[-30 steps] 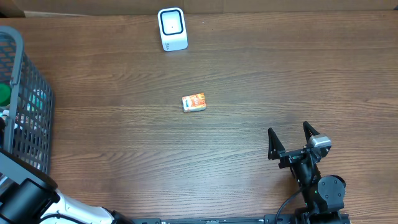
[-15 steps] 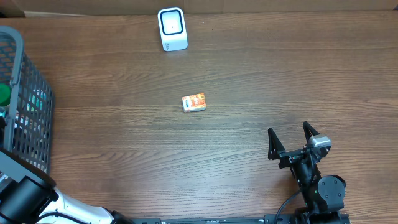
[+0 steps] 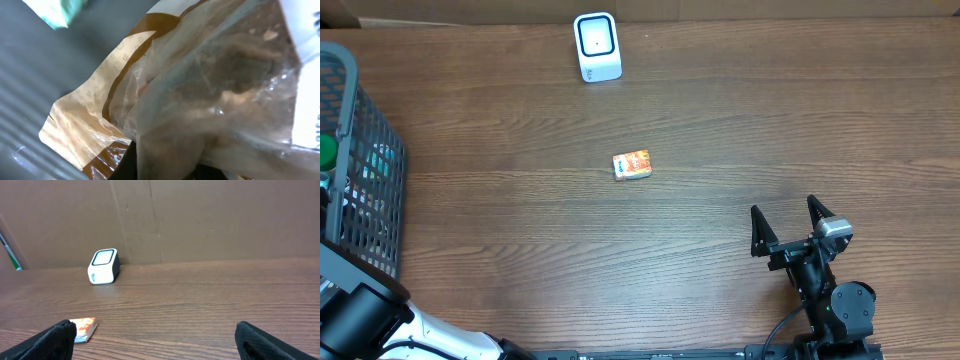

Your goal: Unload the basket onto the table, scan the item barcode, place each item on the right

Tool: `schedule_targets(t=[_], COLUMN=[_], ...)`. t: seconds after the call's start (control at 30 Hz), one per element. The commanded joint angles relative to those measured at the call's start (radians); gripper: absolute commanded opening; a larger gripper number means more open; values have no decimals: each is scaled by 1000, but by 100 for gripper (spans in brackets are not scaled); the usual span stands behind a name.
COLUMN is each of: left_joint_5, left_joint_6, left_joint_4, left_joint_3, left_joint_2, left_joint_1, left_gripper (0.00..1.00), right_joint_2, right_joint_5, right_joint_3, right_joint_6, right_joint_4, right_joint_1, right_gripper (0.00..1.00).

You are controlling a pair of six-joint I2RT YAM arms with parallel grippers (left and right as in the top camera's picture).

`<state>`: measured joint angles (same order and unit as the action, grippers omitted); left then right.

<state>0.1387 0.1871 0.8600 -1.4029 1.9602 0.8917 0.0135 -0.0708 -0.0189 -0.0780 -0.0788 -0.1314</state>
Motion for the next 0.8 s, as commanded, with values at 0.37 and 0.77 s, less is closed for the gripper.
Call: schedule_targets(t=[0.37,0.77], left_joint_5=[-137,-511], left_joint_6=[-235,-514], left_joint_4=[187,201], left_joint_3=[-243,-378], left_joint_2=[-143,-463], left_joint_1=[-10,-10], left_gripper=[4,4], right_joint_2=[-11,-11], right_joint_5=[2,2], right_joint_3=[11,11], right_joint_6=[-3,-3], right_joint_4=[5,5], right_joint_1=[3,3], right_gripper=[100,100])
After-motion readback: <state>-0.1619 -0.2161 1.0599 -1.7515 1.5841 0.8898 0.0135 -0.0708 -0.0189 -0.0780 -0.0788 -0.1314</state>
